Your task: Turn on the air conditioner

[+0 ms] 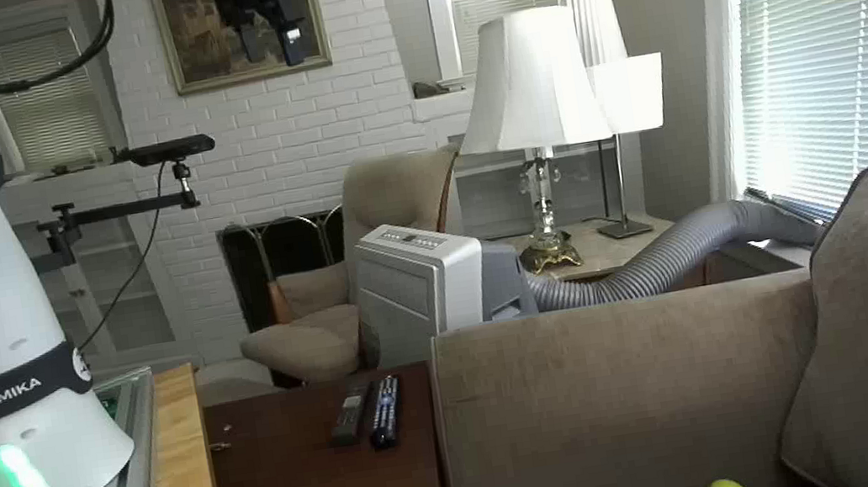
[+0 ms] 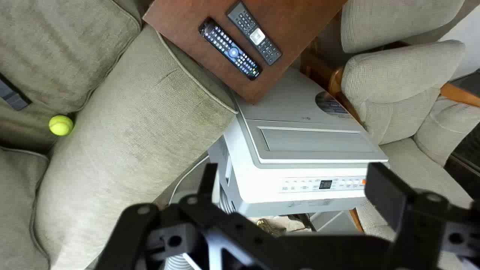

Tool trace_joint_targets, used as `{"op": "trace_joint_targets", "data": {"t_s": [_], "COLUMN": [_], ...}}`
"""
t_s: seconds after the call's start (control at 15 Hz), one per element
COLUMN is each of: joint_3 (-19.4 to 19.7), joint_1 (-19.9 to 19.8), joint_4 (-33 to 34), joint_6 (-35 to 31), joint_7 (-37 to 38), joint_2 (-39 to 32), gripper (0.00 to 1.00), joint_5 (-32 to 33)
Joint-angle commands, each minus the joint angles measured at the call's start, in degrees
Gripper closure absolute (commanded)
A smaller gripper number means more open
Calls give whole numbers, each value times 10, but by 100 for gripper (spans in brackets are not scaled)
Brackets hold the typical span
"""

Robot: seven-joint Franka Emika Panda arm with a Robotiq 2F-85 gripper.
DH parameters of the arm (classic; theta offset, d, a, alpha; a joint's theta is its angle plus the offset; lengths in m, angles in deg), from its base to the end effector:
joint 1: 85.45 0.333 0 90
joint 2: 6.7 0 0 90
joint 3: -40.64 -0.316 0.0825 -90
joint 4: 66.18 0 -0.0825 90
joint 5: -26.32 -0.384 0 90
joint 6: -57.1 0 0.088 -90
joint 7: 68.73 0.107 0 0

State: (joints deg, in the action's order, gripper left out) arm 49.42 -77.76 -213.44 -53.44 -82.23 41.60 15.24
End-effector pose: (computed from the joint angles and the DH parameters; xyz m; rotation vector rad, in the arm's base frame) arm 0.3204 0.0000 0.5389 -2.8295 -0.2920 -0.3199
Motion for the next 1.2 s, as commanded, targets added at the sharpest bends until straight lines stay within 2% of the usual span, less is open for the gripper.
{"op": "trace_joint_targets", "data": {"t_s": [0.0, 0.33, 0.53, 0.87, 1.13], "joint_3": [-8, -8, -28, -107, -172], "joint_1": [-11, -11, 13, 74, 121], "joint_4": [2, 2, -5, -12, 11], "joint_6": [3, 3, -44, -182, -304], "joint_7": [-7, -7, -4, 22, 64], "joint_2": [-2, -2, -13, -55, -141], "gripper": [0, 0, 0, 0, 0], "joint_5": [-7, -7, -34, -92, -115]}}
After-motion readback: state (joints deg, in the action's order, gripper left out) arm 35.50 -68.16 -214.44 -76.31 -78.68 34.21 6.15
